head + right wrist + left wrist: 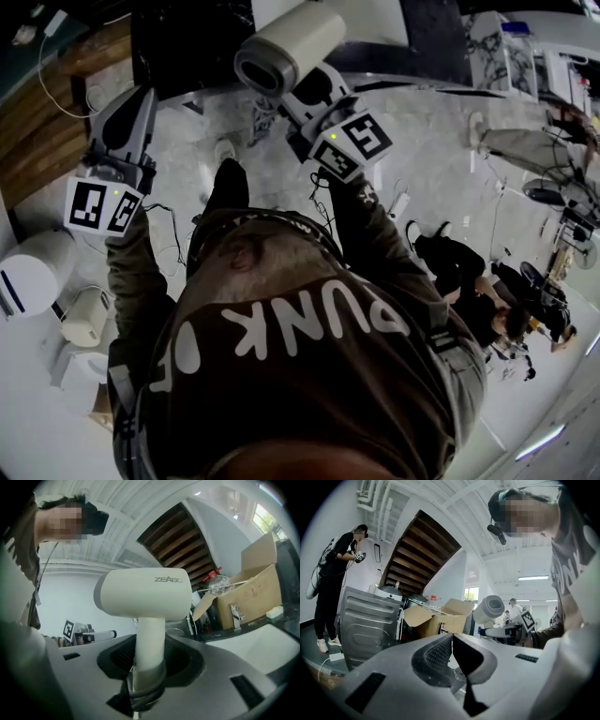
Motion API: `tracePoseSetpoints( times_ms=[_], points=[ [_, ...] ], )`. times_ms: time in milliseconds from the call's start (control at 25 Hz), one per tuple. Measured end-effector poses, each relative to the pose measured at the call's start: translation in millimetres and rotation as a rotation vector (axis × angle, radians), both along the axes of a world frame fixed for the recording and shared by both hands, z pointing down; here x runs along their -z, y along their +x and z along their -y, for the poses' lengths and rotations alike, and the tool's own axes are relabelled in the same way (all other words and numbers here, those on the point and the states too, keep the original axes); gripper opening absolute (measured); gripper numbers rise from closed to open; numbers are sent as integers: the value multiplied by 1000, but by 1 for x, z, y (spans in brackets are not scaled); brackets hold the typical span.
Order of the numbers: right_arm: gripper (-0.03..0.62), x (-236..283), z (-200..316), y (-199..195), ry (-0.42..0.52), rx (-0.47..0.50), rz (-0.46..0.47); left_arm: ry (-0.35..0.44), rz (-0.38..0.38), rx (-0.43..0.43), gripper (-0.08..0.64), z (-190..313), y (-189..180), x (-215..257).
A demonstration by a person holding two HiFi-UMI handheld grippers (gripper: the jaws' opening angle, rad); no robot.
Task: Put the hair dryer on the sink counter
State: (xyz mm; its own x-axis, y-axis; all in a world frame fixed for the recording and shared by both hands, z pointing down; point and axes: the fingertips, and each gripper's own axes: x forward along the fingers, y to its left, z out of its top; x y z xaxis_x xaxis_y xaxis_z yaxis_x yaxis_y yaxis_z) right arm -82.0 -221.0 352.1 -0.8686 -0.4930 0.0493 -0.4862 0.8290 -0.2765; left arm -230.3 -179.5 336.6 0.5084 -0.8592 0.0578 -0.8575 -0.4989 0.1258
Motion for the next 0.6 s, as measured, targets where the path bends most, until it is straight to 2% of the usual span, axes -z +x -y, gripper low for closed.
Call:
tracePoseSetpoints(
  times_ms=[320, 600],
  points=[
    [163, -33, 63, -41, -105, -33, -78, -31, -38, -17, 6, 42, -20, -21],
    [164, -74, 118, -69, -240, -73, -224, -47, -63, -10, 6, 75, -40, -30]
  ],
)
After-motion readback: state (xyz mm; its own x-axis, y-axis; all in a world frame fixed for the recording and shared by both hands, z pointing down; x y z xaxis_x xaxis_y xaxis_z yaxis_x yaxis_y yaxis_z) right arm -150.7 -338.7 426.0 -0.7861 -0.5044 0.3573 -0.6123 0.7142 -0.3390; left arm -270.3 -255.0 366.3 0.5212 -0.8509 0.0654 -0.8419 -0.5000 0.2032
